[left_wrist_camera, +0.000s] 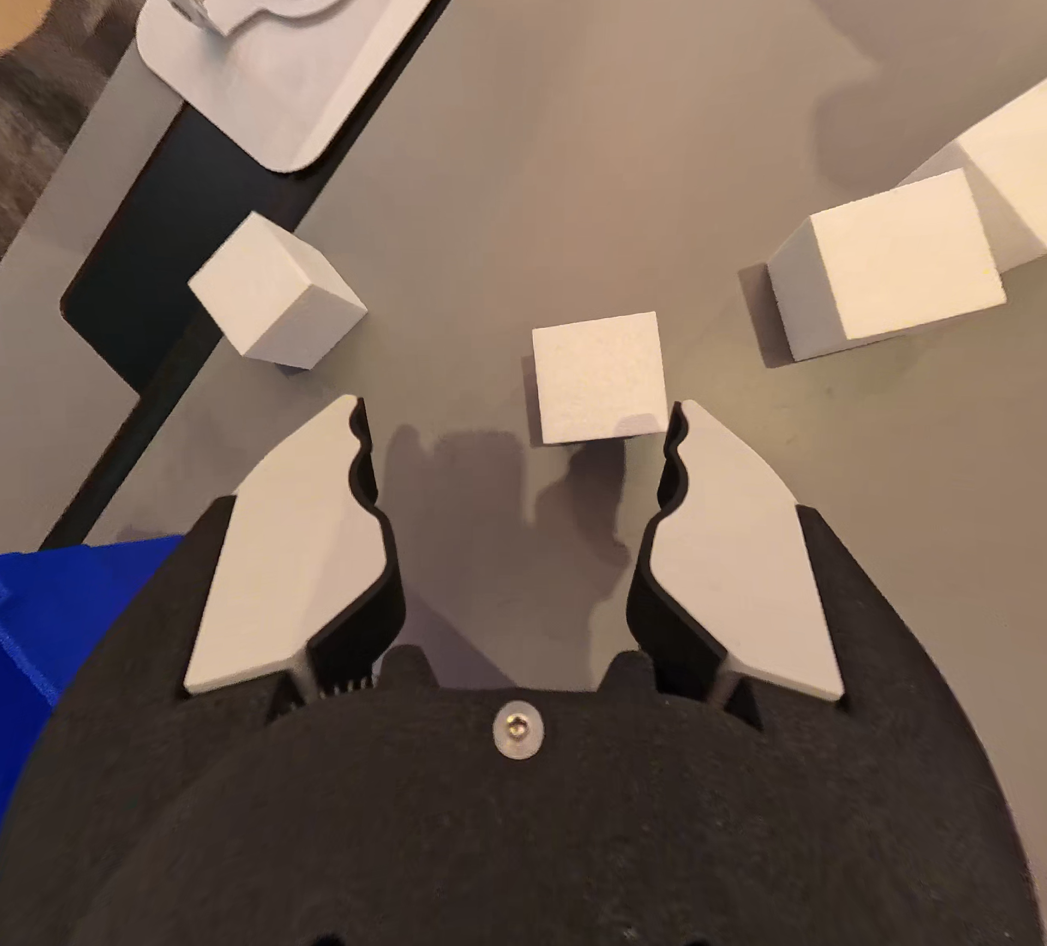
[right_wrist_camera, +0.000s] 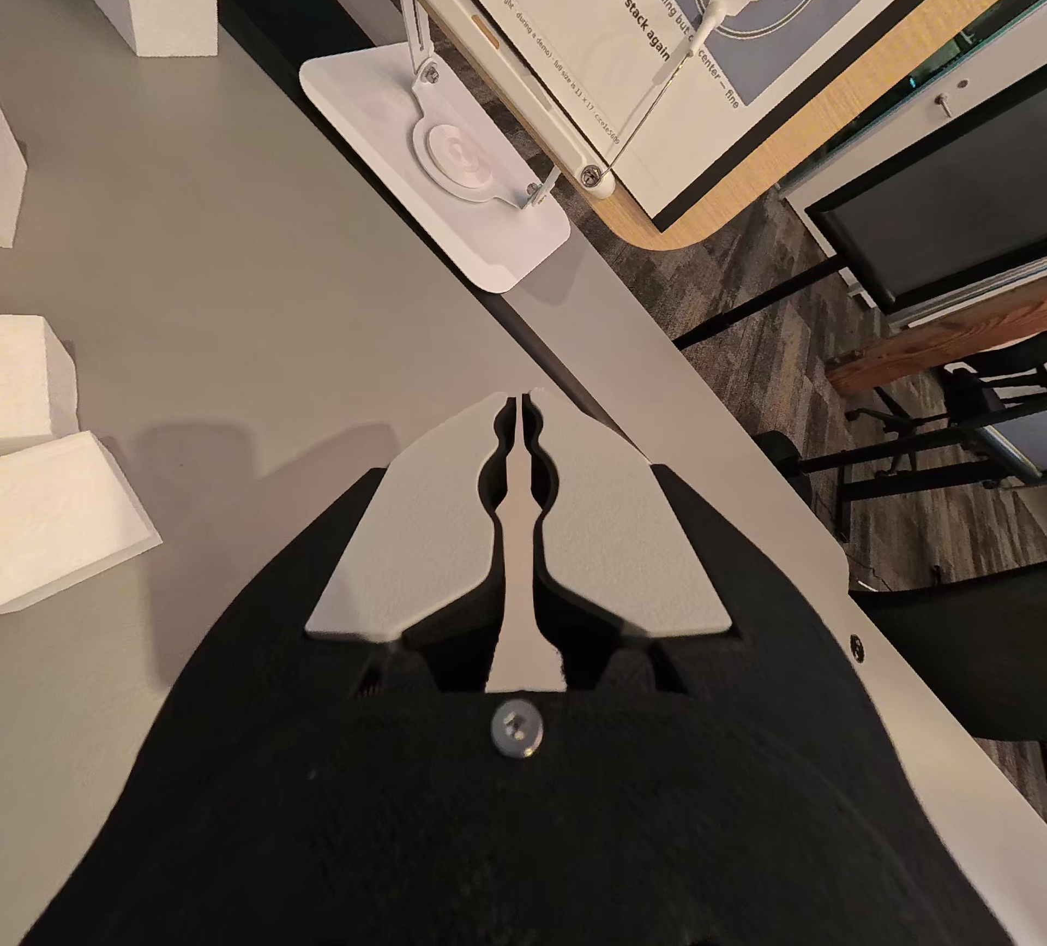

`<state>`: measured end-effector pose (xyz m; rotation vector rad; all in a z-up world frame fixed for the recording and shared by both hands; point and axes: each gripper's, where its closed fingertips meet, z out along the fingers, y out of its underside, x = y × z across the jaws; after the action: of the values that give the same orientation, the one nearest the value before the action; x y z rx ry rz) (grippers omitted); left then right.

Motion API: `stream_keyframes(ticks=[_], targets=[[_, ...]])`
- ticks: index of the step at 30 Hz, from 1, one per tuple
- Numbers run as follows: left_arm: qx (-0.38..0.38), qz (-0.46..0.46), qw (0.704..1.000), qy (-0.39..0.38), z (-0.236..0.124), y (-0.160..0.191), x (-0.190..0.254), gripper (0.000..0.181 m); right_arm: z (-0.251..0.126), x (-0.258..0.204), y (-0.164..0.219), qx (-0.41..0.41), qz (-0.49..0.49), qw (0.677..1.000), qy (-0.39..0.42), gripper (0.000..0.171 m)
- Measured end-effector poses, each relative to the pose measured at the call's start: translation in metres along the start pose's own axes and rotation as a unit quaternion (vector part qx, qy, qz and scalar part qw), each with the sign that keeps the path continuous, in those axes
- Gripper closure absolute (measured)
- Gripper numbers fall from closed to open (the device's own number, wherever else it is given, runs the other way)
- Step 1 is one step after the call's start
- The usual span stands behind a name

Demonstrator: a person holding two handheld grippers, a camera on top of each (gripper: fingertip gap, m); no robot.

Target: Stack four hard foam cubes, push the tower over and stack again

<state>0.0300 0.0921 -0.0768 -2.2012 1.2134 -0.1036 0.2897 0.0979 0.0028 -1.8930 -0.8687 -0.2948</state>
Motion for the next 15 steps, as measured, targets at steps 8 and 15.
stream_keyframes(ticks=[8,15], targets=[[-0.096,0.006,0.995,0.014,0.038,0.02,0.021,0.093,0.002,0.004,0.004,-0.005,-0.003,1.0,-0.003,0.167],[-0.079,0.048,0.995,0.042,0.033,0.008,0.027,0.123,-0.002,0.011,0.003,0.001,-0.002,1.0,0.002,0.167]])
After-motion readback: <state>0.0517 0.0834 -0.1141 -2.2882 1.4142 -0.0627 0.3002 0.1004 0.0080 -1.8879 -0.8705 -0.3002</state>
